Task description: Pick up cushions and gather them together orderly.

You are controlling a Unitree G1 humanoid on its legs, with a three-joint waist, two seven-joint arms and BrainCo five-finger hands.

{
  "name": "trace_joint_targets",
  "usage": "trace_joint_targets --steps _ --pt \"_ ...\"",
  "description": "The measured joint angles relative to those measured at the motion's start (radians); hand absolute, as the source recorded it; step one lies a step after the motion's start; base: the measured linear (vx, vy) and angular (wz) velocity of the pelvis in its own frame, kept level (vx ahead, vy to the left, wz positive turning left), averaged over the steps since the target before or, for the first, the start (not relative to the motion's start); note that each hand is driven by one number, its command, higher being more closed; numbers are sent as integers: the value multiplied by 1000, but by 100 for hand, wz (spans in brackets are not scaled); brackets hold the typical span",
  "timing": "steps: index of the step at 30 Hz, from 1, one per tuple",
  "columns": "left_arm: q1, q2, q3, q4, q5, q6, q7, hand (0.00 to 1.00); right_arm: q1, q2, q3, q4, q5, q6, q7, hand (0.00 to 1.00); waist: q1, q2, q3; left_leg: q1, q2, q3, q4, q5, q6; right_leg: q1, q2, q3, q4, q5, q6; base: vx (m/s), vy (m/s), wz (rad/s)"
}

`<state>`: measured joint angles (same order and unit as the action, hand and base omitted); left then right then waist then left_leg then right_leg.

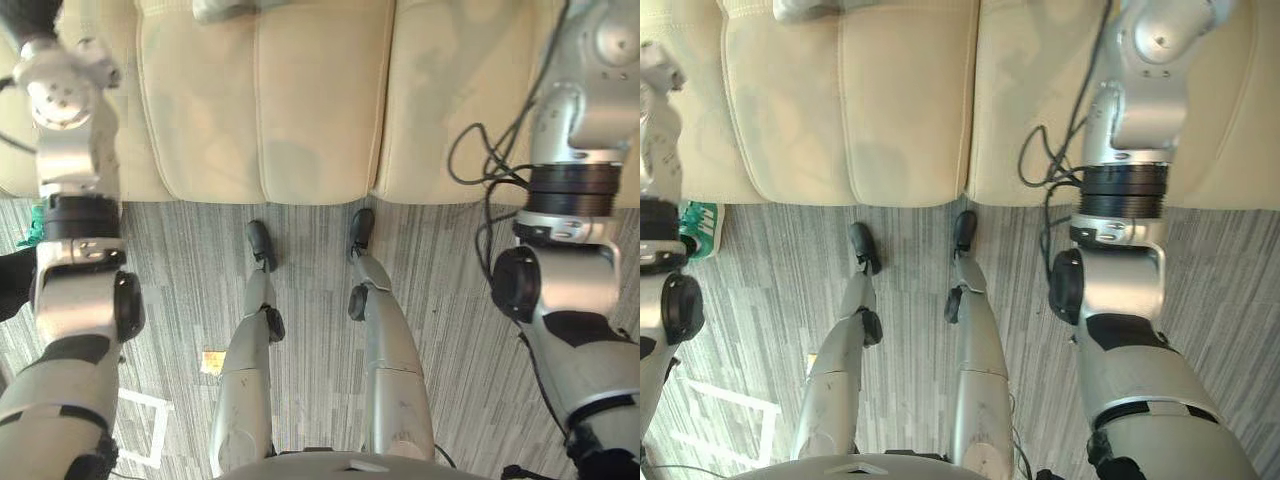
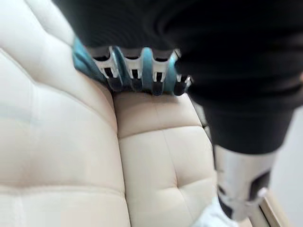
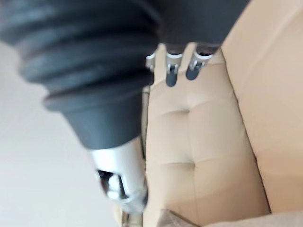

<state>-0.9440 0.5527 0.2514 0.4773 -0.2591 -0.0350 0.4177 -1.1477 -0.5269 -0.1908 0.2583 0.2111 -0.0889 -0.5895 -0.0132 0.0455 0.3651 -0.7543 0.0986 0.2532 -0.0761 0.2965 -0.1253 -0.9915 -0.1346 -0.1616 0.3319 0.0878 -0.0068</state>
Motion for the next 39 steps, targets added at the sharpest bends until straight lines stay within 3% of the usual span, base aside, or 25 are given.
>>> trace_joint_targets --steps 3,5,9,12,15,19,23,27,32,34,35,36,38,39 --pt "275 -15 82 -161 -71 -42 -17 0 234 -4 -55 -182 22 -18 27 0 -3 0 0 59 1 0 5 -31 25 58 0 -1 6 -21 6 28 -49 -5" --pt "450 -66 122 -247 -99 -67 -21 0 413 -7 -78 -265 22 -27 60 0 -3 0 0 106 -1 -6 5 -42 32 109 -1 -3 10 -37 13 72 -33 5" --pt "742 -263 128 -322 -112 -98 -81 0 779 56 -64 -369 20 -50 196 0 3 -1 -1 216 -3 -24 47 -96 40 238 -15 -20 38 -92 22 89 -50 12" --pt "921 -425 76 -236 -111 -97 -148 0 1012 220 -7 -353 17 -58 302 0 4 -6 -3 328 7 -19 115 -165 43 386 -11 -22 15 -107 33 106 -58 -12" --pt "996 -496 60 -127 -111 -93 -187 0 1119 352 43 -257 -9 -61 361 0 7 -26 -17 402 24 15 191 -234 43 490 8 2 -21 -105 38 87 -22 -46" --pt "1078 -574 64 126 -83 -75 -250 0 1263 495 63 -2 -62 -43 414 0 13 -49 -117 530 67 79 277 -336 35 649 52 53 -105 -89 52 68 15 -58" --pt "1077 -617 84 315 1 -43 -274 0 1306 534 40 260 -108 -6 437 0 10 -56 -203 633 73 108 284 -379 31 757 60 84 -159 -84 63 38 55 -30" --pt "1075 -613 125 391 41 -35 -279 0 1320 555 4 392 -142 14 439 0 12 -61 -260 725 68 134 264 -391 29 841 59 103 -202 -73 70 15 49 -18" --pt "1075 -598 151 430 48 -25 -277 0 1298 555 -20 472 -181 41 445 0 28 -74 -276 763 61 173 270 -402 34 867 59 144 -215 -50 83 -23 51 -24" --pt "1075 -594 173 435 46 -18 -276 0 1300 558 -20 483 -181 50 448 0 31 -84 -276 749 70 187 296 -401 54 871 50 139 -232 -21 118 -78 42 -8" --pt "1073 -598 191 436 45 -15 -274 0 1285 556 -29 494 -181 51 450 0 37 -73 -274 733 89 192 298 -398 63 842 43 99 -137 -51 100 -110 29 -5" --pt "1078 -596 203 437 45 -15 -269 0 1272 554 -29 505 -181 53 450 0 41 -62 -266 732 104 183 305 -394 61 770 7 34 160 -153 48 -87 -16 9" --pt "1098 -575 212 436 41 -15 -268 0 1282 560 -28 522 -183 53 453 0 43 -92 -283 735 107 137 307 -380 51 776 -60 18 458 -198 85 -70 -147 61" --pt "1116 -555 226 436 33 -14 -270 0 1281 568 -28 558 -201 53 456 0 46 -127 -300 712 96 98 335 -367 43 827 -97 31 499 -148 129 -36 -268 81"
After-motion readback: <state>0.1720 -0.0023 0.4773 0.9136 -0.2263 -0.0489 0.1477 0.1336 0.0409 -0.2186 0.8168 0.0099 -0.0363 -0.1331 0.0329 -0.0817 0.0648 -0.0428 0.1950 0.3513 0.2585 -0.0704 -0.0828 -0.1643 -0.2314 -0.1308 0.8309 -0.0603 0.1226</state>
